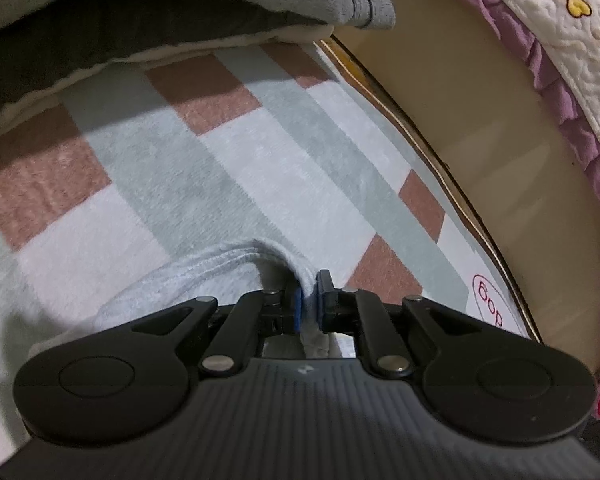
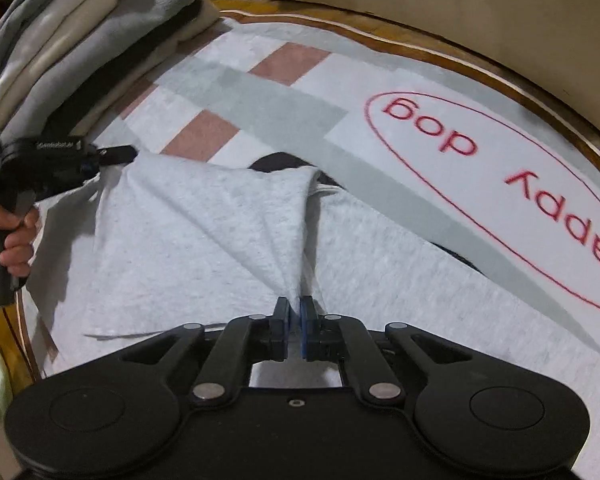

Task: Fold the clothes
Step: 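Open both grippers and release the folded grey sweatshirt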

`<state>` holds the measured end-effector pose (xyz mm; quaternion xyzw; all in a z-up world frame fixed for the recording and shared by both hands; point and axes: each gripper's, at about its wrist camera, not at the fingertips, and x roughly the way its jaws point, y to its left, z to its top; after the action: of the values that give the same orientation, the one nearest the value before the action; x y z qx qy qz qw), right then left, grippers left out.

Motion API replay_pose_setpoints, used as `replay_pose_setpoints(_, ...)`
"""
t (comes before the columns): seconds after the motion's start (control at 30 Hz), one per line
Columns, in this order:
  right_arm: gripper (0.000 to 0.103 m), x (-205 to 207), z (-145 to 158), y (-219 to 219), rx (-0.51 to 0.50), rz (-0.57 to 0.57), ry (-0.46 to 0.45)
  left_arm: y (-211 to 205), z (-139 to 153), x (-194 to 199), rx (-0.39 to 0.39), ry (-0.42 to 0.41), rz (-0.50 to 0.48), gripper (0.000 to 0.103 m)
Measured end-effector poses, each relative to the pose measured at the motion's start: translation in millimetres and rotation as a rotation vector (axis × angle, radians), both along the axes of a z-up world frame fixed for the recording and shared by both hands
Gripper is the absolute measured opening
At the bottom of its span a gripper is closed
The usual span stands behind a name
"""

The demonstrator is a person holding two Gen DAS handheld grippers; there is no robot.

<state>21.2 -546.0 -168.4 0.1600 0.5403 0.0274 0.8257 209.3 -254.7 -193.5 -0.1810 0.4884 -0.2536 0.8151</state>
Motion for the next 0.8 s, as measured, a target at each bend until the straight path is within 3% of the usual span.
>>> replay_pose_setpoints(0.03,0.011,-1,1,-3,-0.005,-0.017,0.004,1,8,-7,0.01,-0.039,-0.005,0.017)
replay_pose_setpoints(0.07,0.031,-3,3,-6,-0.023,-0.041,0.004,2,18,-20,0.022,-0.125,-0.04,0.028)
replay_pose_setpoints(0.1,0.036,-5,5,-8,-0.044,-0.057,0.002,3,29,-35,0.034,-0.236,-0.093,0.035)
replay_pose_setpoints(0.13,0.037,-7,7,-9,-0.064,-0.071,-0.002,4,38,-52,0.05,-0.327,-0.135,0.05)
replay_pose_setpoints(0.17,0.037,-10,12,-10,-0.078,-0.073,-0.018,5,46,-69,0.07,-0.401,-0.168,0.054)
replay_pose_setpoints(0.2,0.037,-12,16,-11,-0.09,-0.074,-0.036,7,50,-82,0.052,-0.423,-0.203,0.054)
replay_pose_setpoints(0.27,0.037,-14,27,-9,-0.073,-0.059,-0.099,8,51,-102,-0.019,-0.384,-0.27,0.054)
replay_pose_setpoints(0.37,0.037,-7,35,3,-0.009,-0.012,-0.189,-4,41,-124,-0.007,-0.337,-0.356,0.054)
replay_pose_setpoints(0.47,0.037,8,30,23,-0.024,0.06,-0.205,-12,23,-136,0.065,-0.313,-0.409,0.054)
replay_pose_setpoints(0.63,0.036,30,8,44,-0.082,0.114,-0.149,7,7,-141,0.226,-0.265,-0.36,0.054)
replay_pose_setpoints(0.8,0.027,28,1,27,-0.087,0.027,-0.07,40,7,-152,0.283,-0.277,-0.324,0.054)
